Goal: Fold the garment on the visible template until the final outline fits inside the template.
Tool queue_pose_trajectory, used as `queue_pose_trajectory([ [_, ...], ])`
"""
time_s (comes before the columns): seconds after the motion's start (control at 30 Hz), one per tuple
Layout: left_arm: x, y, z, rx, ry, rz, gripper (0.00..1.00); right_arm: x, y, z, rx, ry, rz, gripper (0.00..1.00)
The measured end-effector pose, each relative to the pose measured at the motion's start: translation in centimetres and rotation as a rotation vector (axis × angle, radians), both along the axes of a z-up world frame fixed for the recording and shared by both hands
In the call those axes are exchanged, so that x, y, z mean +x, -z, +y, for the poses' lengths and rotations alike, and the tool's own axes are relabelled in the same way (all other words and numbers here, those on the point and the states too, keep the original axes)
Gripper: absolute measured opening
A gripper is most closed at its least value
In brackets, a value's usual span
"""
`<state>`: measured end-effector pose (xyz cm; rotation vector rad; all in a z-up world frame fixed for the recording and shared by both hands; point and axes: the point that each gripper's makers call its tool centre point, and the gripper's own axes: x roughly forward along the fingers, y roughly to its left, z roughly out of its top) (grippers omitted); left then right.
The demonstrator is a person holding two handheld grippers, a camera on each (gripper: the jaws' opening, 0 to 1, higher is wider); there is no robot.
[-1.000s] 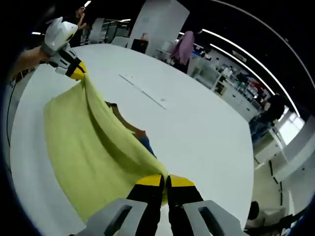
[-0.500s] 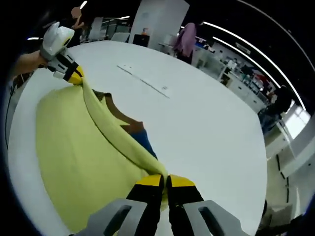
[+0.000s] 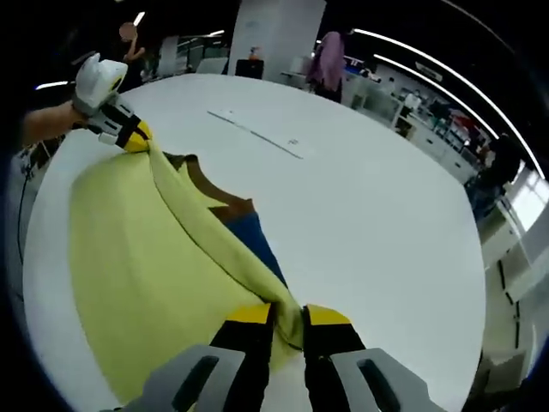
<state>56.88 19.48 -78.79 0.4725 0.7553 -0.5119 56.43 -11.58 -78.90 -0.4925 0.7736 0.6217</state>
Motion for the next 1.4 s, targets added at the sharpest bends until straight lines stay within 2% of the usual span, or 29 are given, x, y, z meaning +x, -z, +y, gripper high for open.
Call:
queue_pose_trajectory([
  [0.17, -0.8, -0.3, 0.7, 0.0, 0.054, -0.002, 0.17, -0.6, -0.4, -0.2, -0.05, -0.063, -0.015, 0.23],
  [0.37, -0.7, -0.1, 1.5, 0.02, 0.09, -0.022, 0.19, -0.1, -0.3, -0.6, -0.11, -0.107, -0.052, 0.21],
  [0.47, -0.4, -0.2, 1.4, 0.04, 0.117, -0.047, 0.16, 0.3, -0.1, -1.2, -0.161, -0.11, -0.071, 0.16],
  [0.57, -0.1, -0.2, 1.1, 0.048, 0.144, -0.066, 0.13, 0.5, 0.1, -1.4, -0.171, -0.113, -0.076, 0.1],
  [0.63, 0.2, -0.3, 1.0, 0.046, 0.138, -0.072, 0.05, 0.6, 0.1, -1.5, -0.167, -0.108, -0.078, 0.0],
  [0.67, 0.3, -0.4, 1.0, 0.036, 0.126, -0.078, 0.02, 0.6, 0.1, -1.5, -0.157, -0.104, -0.075, 0.0],
  [0.73, 0.6, -0.8, 1.1, 0.002, 0.07, -0.081, 0.02, 0.7, -0.3, -1.6, -0.111, -0.049, -0.069, 0.0],
  [0.77, 0.7, -0.9, 1.3, 0.004, 0.056, -0.084, 0.02, 0.7, -0.4, -1.7, -0.102, -0.036, -0.066, 0.0],
  [0.87, 1.1, -1.7, 1.2, -0.055, 0.007, -0.097, 0.02, 1.2, -1.4, -1.4, -0.035, 0.01, -0.075, 0.0],
  [0.93, 1.0, -1.7, 1.2, -0.112, -0.061, -0.057, 0.02, 1.4, -1.4, -1.5, 0.006, 0.06, -0.064, 0.0],
  [1.0, 1.4, -1.7, 1.4, -0.187, -0.152, -0.033, 0.02, 2.0, -1.6, -1.6, 0.093, 0.15, -0.048, 0.0],
  [1.03, 1.8, -1.7, 1.4, -0.22, -0.173, -0.037, 0.02, 2.3, -1.6, -1.6, 0.157, 0.219, -0.028, 0.0],
  [1.1, 1.9, -1.3, 1.3, -0.271, -0.21, -0.013, 0.02, 2.8, -1.5, -1.7, 0.216, 0.272, -0.016, 0.0],
  [1.17, 1.7, -0.6, 1.7, -0.27, -0.247, 0.019, 0.02, 2.9, -0.7, -1.9, 0.199, 0.277, 0.002, 0.0],
  [1.23, 1.8, -0.3, 1.7, -0.319, -0.301, 0.032, 0.02, 3.0, -0.4, -1.9, 0.227, 0.317, 0.015, 0.0],
  [1.27, 1.9, -0.2, 1.8, -0.326, -0.309, 0.027, 0.02, 3.1, -0.2, -2.0, 0.235, 0.352, 0.03, 0.0],
  [1.33, 1.9, 0.0, 2.0, -0.333, -0.334, 0.036, 0.03, 3.2, 0.2, -2.0, 0.222, 0.356, 0.032, 0.01],
  [1.4, 2.0, 0.0, 1.9, -0.326, -0.326, 0.032, 0.03, 3.3, 0.4, -2.0, 0.212, 0.367, 0.032, 0.02],
])
